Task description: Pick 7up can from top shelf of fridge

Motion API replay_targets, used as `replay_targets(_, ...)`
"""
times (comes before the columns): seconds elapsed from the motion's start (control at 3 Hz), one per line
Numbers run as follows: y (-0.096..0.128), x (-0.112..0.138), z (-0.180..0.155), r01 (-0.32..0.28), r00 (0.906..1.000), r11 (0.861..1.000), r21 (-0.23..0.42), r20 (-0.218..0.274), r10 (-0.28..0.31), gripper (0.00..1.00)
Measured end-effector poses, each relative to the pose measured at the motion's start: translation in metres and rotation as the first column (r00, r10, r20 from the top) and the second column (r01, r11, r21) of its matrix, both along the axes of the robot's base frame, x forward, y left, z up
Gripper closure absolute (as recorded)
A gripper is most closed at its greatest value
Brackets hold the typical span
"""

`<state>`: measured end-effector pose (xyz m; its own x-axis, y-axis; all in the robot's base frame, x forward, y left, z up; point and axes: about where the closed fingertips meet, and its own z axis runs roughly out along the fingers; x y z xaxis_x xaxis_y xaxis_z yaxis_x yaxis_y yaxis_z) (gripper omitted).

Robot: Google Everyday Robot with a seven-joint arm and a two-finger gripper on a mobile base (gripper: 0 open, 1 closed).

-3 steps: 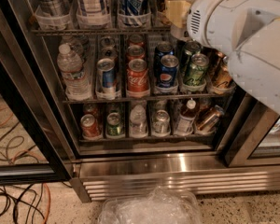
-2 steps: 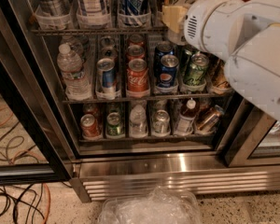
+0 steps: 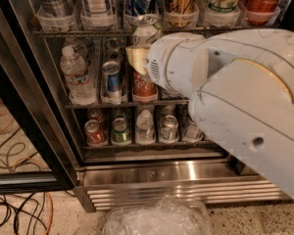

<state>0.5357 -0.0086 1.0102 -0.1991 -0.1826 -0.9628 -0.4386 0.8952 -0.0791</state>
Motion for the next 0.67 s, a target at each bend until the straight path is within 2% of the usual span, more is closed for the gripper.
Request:
replay_targets(0.33, 0.002, -0.027, 0.003, -0.035, 0.9994, 0.998, -0.057, -0.010, 0.035, 1.00)
replay_targets(0.67, -0.026, -0.063, 0.029, -0.047, 0.9986, 0.996, -0.071, -0.028, 0.045, 1.00)
